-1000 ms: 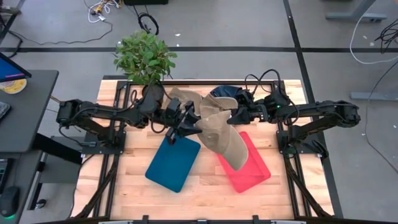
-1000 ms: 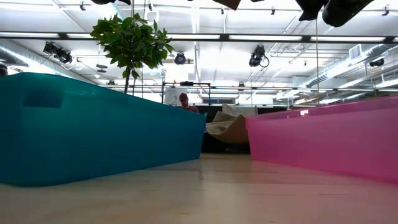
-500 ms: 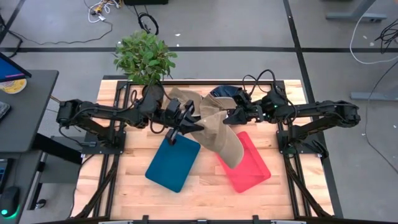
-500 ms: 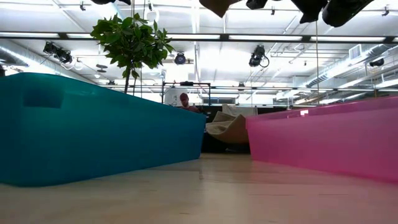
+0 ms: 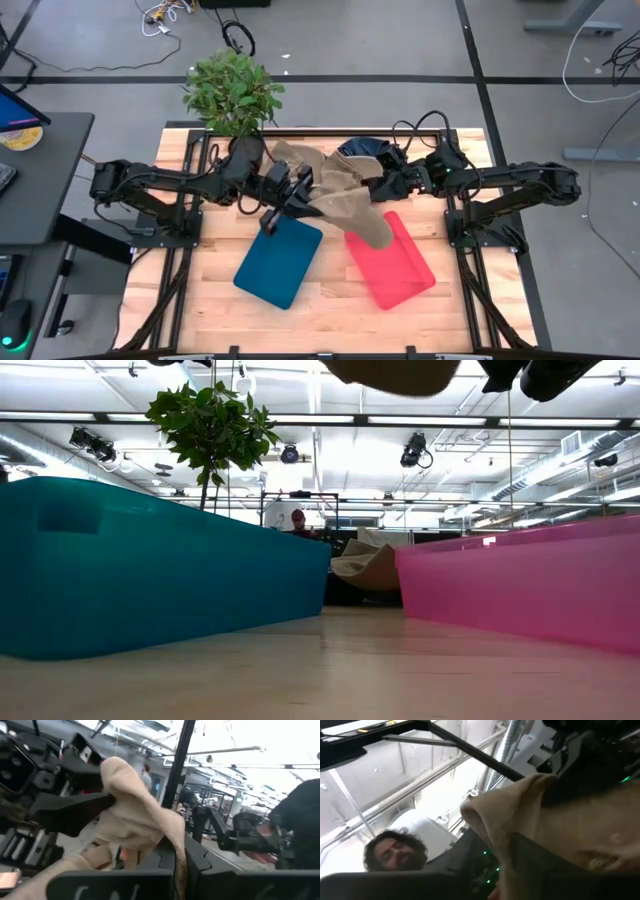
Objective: Pick & Place hat
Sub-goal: Put the brown cap into the blue bin
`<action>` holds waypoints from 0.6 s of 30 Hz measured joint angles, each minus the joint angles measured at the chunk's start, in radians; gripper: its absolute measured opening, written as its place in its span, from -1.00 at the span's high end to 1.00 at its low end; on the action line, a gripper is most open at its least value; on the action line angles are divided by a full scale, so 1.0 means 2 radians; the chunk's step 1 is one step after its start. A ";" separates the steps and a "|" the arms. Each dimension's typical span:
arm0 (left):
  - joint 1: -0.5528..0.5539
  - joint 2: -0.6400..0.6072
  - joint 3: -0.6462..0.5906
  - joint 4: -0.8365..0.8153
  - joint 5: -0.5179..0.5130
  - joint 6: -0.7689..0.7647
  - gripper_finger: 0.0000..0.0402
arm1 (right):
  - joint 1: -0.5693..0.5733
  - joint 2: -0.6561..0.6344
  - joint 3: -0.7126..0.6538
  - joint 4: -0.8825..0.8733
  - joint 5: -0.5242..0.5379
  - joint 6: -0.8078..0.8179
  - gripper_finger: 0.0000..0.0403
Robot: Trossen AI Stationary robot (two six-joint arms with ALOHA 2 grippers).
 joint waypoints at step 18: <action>0.008 -0.127 0.000 -0.331 0.065 0.002 0.97 | -0.058 -0.025 0.000 0.036 -0.096 0.047 -0.68</action>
